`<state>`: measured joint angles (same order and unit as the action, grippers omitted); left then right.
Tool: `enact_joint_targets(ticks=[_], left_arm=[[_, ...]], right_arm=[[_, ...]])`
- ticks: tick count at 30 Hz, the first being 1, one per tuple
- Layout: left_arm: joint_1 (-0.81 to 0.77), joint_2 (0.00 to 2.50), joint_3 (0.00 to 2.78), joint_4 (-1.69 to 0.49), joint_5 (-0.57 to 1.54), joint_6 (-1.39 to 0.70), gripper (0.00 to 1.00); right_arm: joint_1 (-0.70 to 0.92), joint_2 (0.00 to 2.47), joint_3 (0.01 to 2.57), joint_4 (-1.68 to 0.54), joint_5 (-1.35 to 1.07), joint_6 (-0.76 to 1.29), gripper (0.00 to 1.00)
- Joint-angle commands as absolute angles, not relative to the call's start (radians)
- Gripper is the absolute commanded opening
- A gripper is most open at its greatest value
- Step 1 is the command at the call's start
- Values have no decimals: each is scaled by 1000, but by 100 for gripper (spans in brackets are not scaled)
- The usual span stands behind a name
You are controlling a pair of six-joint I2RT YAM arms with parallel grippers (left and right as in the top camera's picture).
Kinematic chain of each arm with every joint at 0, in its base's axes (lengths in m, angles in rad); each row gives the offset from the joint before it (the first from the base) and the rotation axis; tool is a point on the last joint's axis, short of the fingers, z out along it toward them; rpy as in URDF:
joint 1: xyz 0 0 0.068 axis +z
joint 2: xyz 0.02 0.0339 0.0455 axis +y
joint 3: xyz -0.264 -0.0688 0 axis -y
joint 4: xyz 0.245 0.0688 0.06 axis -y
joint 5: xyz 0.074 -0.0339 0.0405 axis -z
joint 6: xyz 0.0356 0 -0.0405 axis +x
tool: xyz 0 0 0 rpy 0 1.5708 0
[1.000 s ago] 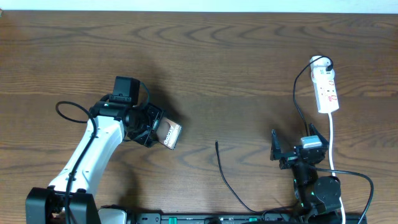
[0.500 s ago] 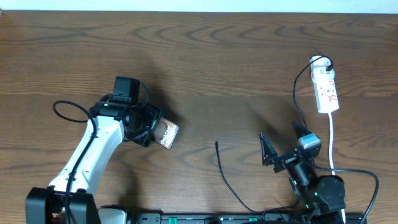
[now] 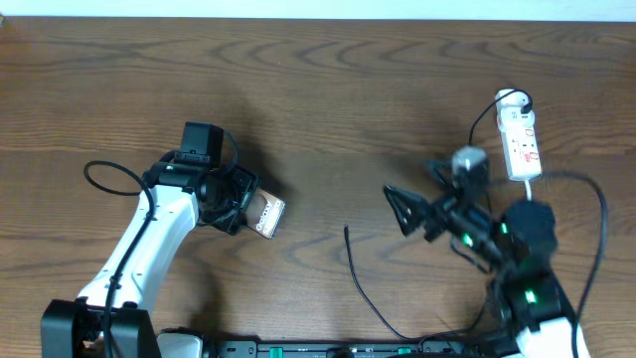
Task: Plug charger to phone and switch on socket
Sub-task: 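Swing the right gripper left toward the phone held by the left gripper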
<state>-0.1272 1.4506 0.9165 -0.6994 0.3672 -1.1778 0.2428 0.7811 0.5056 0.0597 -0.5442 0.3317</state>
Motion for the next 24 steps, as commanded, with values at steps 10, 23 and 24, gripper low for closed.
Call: enact_joint_targets(ticks=[10,23,24], left_arm=[[-131,1431,927,-694,360,-1198,7],[-131,1431,927,-696,358,-1256,7],[-131,1431,927,-696,358,-1267,7]], right_arm=[[257,1184,564,394,-719,921,99],[325,1421,564,455,-877,941,97],[338,1443,564,483,-891,942,97]])
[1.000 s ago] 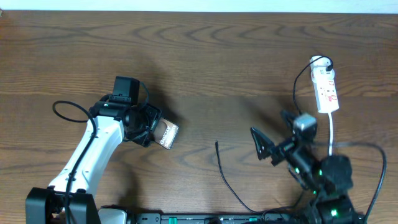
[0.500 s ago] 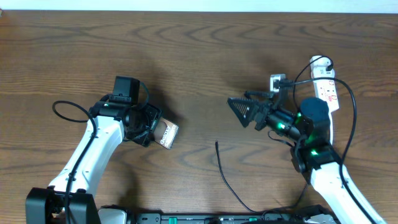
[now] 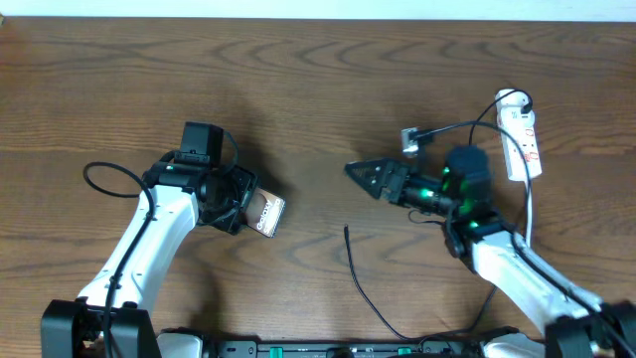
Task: Plug charger to phone and switch on socket
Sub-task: 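Swing the right gripper left toward the phone held by the left gripper, then grasp the phone's edge with the right gripper beside the left gripper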
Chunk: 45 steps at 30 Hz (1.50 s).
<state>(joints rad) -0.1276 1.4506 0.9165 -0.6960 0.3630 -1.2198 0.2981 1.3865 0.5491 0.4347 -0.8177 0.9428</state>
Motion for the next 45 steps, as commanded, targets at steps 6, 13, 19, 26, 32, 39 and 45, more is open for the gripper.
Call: enact_joint_targets(ticks=[6,13,19,26,32,39,45], left_arm=[[-131,1431,927,-696,358,-1322,7],[-131,1431,927,-704,358,-1388,7],[-167,1431,927,-703,358,-1437,7],[-246,1431,927,-694,357,-1485,8],[-278,1431,927,-682,358,-1495,7],[-296,1431,927,-667,369,-1510,7],[-299,1431,927,-665,389,-1517,7]], right_arm=[[426,1561,564,574,-903,942,96],[515,1634,564,665,-860,955,96],[581,1635,564,669,-763,957,96],[643,1635,564,665,-670,958,93],[667,1635,564,650,-626,958,88],[694,1635,564,609,-557,965,87],[717,1635,564,611,-508,966,86]])
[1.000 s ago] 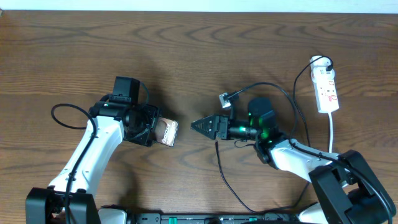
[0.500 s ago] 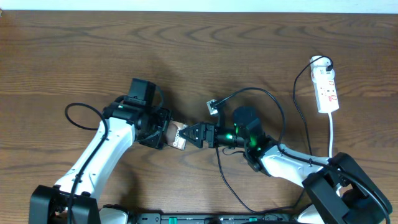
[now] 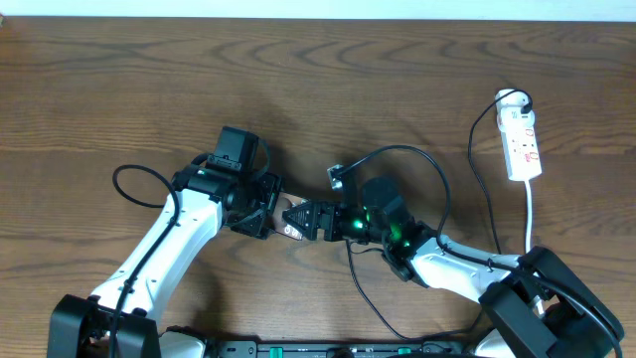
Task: Plug charger to phone and switch on socket
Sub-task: 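Grasp the phone's edge with the right gripper beside the left gripper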
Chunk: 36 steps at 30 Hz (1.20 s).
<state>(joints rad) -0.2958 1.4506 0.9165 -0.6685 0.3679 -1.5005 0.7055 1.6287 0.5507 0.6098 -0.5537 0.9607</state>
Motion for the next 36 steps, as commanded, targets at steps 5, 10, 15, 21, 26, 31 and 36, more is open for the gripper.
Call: enact_joint_targets(ticks=[5,10,15,21,26,31,36], left_arm=[[-299,1431,927,-664,413,-1517,7],[-311,1431,927,-662,418,-1518,7],[-336,1431,927,-645,418,-1518,7],[-361,1431,927,-622,418,-1525,7],[-366,1431,927,-619,419,-1525,7],[-366,1431,927,-620,418,-1525,7],[-366,1431,927,-620,418,-1525,7]], right_arm=[[721,1635,564,611,-492,981,81],[743,1635,564,612,-453,984,80],[752,1635,564,613,-440,985,75],[754,1635,564,613,-435,991,65],[754,1635,564,613,-435,991,49],[754,1635,564,613,-431,991,33],[754,1635,564,614,-431,991,20]])
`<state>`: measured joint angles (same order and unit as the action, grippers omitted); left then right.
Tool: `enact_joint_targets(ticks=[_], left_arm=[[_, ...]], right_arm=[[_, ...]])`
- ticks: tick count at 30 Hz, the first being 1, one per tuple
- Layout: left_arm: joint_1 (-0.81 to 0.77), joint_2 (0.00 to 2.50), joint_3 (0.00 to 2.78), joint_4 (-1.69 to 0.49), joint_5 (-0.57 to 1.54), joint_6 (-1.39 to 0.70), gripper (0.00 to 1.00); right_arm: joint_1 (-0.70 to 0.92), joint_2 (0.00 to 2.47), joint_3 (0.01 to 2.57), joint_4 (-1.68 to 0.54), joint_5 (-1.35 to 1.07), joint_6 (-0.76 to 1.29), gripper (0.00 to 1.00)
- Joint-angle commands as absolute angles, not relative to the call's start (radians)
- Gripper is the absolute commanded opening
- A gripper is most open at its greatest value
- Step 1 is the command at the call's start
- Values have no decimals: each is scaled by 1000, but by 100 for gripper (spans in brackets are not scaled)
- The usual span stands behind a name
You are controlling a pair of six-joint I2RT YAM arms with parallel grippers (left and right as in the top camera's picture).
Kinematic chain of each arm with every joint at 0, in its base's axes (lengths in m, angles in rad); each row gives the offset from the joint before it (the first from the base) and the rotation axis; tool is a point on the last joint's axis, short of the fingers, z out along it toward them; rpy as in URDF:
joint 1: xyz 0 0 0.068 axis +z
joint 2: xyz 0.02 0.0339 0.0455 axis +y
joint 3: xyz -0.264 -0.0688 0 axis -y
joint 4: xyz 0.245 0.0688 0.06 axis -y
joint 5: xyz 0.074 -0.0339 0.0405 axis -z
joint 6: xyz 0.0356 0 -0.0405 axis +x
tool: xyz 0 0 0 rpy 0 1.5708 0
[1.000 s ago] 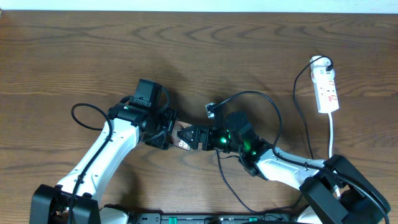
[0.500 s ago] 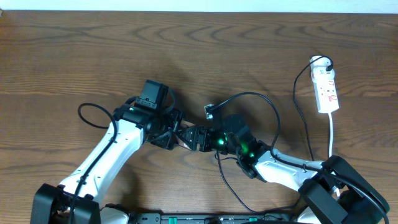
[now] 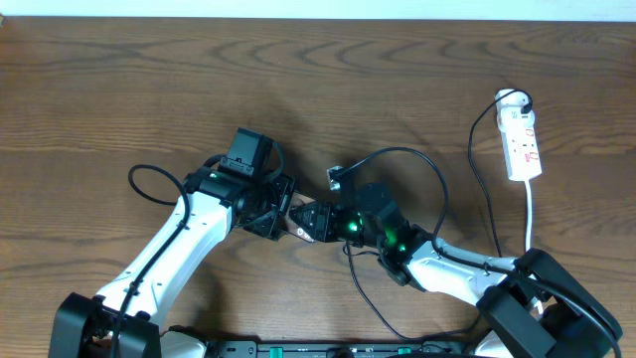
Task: Plug charger to phone and switch on socket
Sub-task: 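Grasp the phone's edge with the right gripper beside the left gripper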
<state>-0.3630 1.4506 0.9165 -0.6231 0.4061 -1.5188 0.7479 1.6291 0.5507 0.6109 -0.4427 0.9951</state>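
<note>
The phone [image 3: 294, 223] is almost wholly hidden: only a small pale sliver shows between the two grippers at the table's middle. My left gripper [image 3: 279, 213] is shut on it from the left. My right gripper [image 3: 305, 221] meets the phone's right end; its jaw state cannot be read. The black charger cable [image 3: 360, 288] lies on the table, passing under my right arm, and its free end is hidden there. The white socket strip [image 3: 520, 139] lies at the far right, with a plug in its top end.
A black cord [image 3: 475, 164] runs from the strip's plug down the right side. The strip's white lead [image 3: 529, 214] goes towards my right arm's base. The right wrist's own cable loops above that arm. The wooden table's [image 3: 149, 80] far edge runs along the top.
Both arms shifted slightly. My left gripper with the phone has moved a little right. My right gripper still meets the phone's end, now pressed closer against it.
My left gripper held the phone at the left, with my right gripper far off near the socket strip. The right gripper then stood at mid-table. Then both met in the middle, right gripper at the phone's end. The charger cable stayed on the table throughout.
</note>
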Motion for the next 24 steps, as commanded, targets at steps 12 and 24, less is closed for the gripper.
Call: enact_joint_targets(ticks=[12,24], left_arm=[[-366,1431,927,-620,418,-1524,27],[-358,1430,927,-619,429,-1523,95]], right_arm=[[754,1634,564,618,-424,991,1],[737,1635,564,618,-425,991,1]])
